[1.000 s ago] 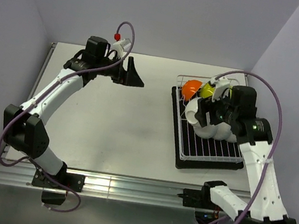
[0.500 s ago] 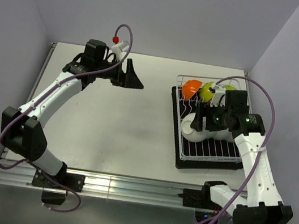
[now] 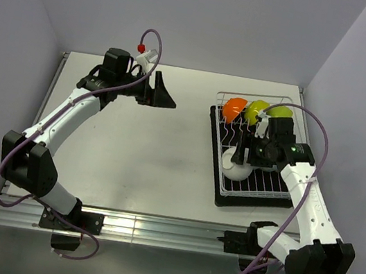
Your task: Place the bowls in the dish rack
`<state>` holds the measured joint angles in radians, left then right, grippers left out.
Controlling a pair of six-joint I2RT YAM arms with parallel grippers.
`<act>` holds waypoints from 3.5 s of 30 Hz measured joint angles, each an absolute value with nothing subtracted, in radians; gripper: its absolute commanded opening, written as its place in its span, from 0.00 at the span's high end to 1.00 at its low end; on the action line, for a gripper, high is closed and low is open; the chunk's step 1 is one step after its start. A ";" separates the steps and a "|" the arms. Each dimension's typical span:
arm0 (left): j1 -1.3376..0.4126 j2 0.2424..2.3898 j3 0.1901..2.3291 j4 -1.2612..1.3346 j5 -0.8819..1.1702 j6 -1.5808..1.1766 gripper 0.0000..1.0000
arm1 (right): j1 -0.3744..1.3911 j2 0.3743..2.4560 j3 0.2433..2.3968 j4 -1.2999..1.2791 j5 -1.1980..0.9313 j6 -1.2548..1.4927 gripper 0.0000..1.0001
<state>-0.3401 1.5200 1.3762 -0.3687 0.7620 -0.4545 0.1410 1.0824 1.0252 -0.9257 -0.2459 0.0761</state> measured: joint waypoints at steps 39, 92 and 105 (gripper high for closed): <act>-0.340 1.551 1.376 -0.360 0.771 -0.467 0.10 | 0.269 1.058 0.968 -0.822 -0.086 0.159 0.44; -0.334 1.551 1.376 -0.363 0.788 -0.466 0.10 | 0.313 1.133 1.028 -0.731 -0.017 0.090 0.12; -0.327 1.557 1.376 -0.352 0.788 -0.466 0.11 | 0.331 1.220 1.055 -0.641 0.025 0.032 0.17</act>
<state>-0.3275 1.5570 1.3762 -0.3519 0.7879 -0.4656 0.3305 1.2201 1.0554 -0.6411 0.0246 0.0319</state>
